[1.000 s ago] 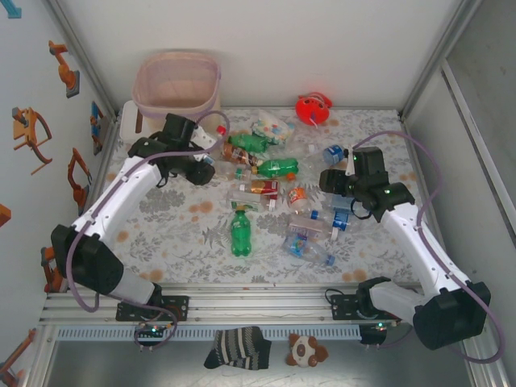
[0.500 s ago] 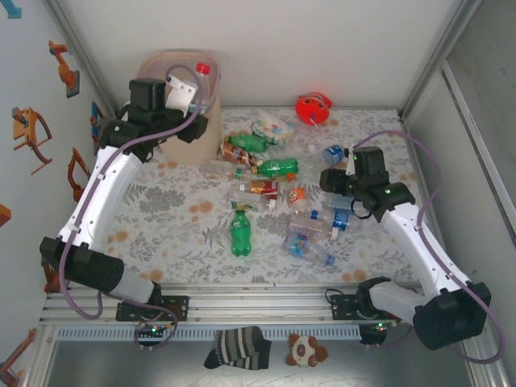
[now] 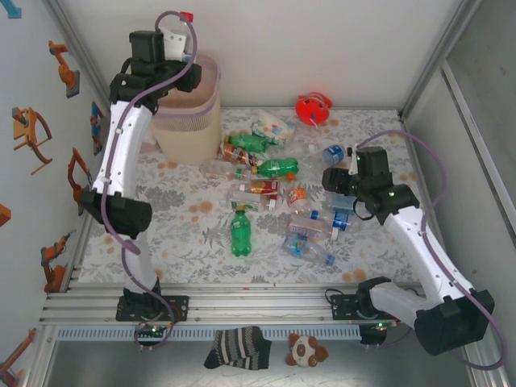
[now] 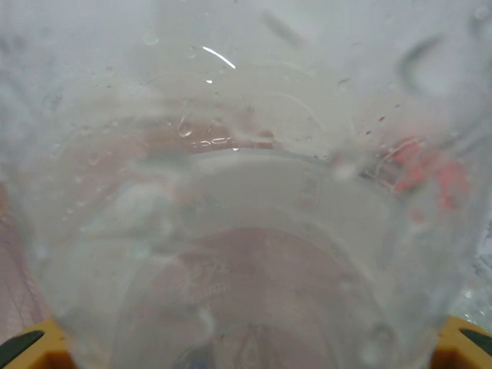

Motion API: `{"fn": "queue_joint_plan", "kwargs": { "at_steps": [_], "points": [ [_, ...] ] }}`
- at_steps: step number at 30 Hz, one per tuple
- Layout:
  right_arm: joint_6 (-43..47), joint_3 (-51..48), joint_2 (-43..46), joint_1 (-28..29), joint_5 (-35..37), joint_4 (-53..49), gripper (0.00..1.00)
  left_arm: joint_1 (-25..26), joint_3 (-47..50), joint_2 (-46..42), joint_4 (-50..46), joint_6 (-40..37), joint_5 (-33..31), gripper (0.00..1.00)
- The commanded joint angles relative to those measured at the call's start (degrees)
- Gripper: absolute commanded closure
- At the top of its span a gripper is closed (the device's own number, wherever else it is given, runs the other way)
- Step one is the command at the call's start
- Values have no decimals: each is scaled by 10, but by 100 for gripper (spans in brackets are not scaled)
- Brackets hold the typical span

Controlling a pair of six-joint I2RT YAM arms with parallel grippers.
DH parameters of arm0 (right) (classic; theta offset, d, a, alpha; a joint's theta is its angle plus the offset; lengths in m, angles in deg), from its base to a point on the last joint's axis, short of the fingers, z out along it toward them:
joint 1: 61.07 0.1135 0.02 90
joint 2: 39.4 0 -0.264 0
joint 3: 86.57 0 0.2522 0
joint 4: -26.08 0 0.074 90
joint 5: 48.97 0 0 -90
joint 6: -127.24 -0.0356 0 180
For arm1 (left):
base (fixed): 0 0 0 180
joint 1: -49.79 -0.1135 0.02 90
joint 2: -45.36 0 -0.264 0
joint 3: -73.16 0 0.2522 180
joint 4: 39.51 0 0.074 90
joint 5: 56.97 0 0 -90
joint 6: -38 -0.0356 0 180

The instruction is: Put the plastic bottles in the bin

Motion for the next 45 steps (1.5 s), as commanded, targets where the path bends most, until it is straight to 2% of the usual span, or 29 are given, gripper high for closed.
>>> {"fn": "queue_joint_plan", "kwargs": {
  "at_steps": [1,9,17,28,38,45],
  "points": [
    [-1,16,16,5,16,-15,25,-10,-63,42,-52,32,26,56],
    [-4,13,35,5,25,-26,25,-34,-63,97,-28,66,72,56],
    [-4,13,42,5,29,-33,25,-41,-52,139,-25,64,107,56],
    [-9,7,41,5,24,-30,25,-41,-20,175,-85,43,150,56],
    [-6,6,30,6,22,-22,25,-45,-31,198,-132,50,188,47],
    [-7,3,26,5,20,-16,25,-46,-48,182,-141,50,187,34]
  ]
}}
